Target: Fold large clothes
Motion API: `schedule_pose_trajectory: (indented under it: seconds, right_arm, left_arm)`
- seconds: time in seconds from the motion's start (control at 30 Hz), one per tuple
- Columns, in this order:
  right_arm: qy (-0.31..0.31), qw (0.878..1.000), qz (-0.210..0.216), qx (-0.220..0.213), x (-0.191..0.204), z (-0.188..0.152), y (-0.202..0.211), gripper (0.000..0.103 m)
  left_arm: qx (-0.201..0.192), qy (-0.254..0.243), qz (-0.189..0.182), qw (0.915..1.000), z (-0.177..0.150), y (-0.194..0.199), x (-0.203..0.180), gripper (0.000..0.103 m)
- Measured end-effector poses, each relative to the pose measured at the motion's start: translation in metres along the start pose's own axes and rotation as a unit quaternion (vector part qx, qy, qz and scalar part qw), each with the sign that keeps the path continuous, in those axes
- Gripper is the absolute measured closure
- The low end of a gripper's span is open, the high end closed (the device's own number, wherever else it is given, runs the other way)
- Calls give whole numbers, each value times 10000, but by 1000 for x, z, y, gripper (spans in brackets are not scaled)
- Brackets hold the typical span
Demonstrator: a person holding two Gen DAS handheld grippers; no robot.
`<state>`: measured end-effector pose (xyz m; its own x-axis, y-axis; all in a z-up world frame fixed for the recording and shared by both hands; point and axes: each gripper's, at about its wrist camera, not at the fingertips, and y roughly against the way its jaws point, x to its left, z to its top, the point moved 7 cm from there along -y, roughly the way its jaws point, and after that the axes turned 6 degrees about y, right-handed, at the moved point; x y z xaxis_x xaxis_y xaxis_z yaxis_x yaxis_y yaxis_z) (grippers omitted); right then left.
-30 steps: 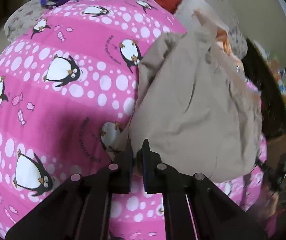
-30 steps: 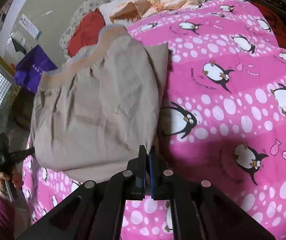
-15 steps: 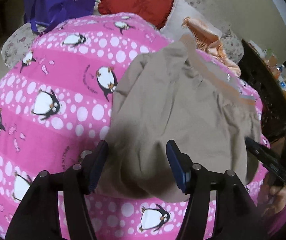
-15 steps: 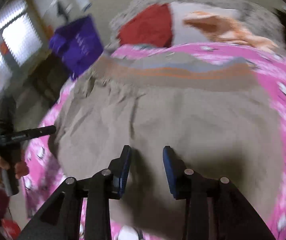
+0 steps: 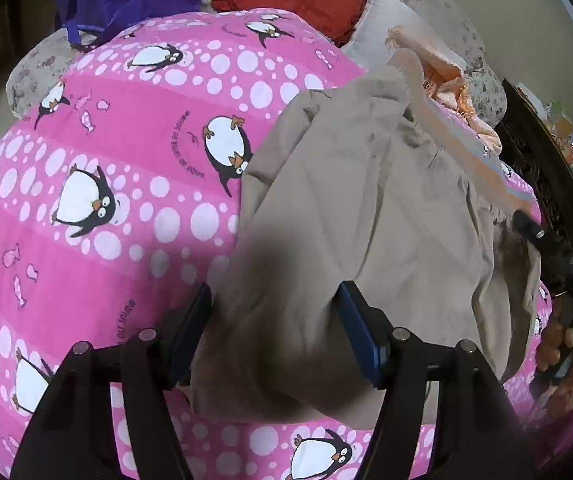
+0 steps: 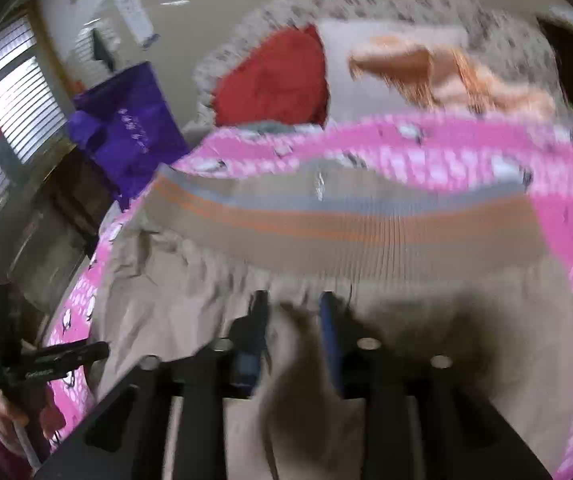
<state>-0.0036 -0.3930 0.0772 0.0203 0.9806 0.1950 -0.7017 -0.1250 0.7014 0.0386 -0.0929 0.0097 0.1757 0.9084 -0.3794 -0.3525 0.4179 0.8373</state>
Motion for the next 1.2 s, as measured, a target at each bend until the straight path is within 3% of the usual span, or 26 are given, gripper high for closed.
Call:
schedule_pose_trajectory:
  seconds: [0.13,0.3,0.37,0.4,0.6,0.73,0.87,0.93,1.0,1.13,1.2]
  right_arm:
    - [661,9968,-397,-191,4,26,-1,36]
    - [1117,9915,-358,562,3,30,-46,36]
    - [1393,9861,-604,672,3,25,-56,59]
    - [1542,9825,-775,700,3,21,-58,97]
    - [881,9933,-752,-6,-9,46,-31,100]
    - [799,9921,-936,228,-16,47,-53,100]
    - [572,9937,-936,249,-19,35,-63,92]
    - [294,9974,-609,232,-18,31,-47,66]
    - [167,9987,-421,226,-15,22,-26,55]
    - [158,9993,-100,320,-7,-18,13,55]
    - [144,9988,-215,426,-11,-41,17,55]
  left_arm:
    - [24,48,-49,10000,-4,0,-1,38]
    - [47,67,-26,10000,-5,4,2,36]
    - [-18,91,77,9999,-4,7,6,35]
    - [-34,91,108,9999,-3,7,7,34]
    - [-51,113,189,9997,1,7,12,34]
    - [-41,147,186,9997,3,6,10,34]
    - [-20,78,202,9998,5,5,6,34]
    - [-23,40,208,9998,6,4,4,34]
    - [-1,31,212,9998,7,2,2,34]
    - [33,57,162,9998,6,-2,1,34]
    - [49,105,128,9999,4,-3,0,30]
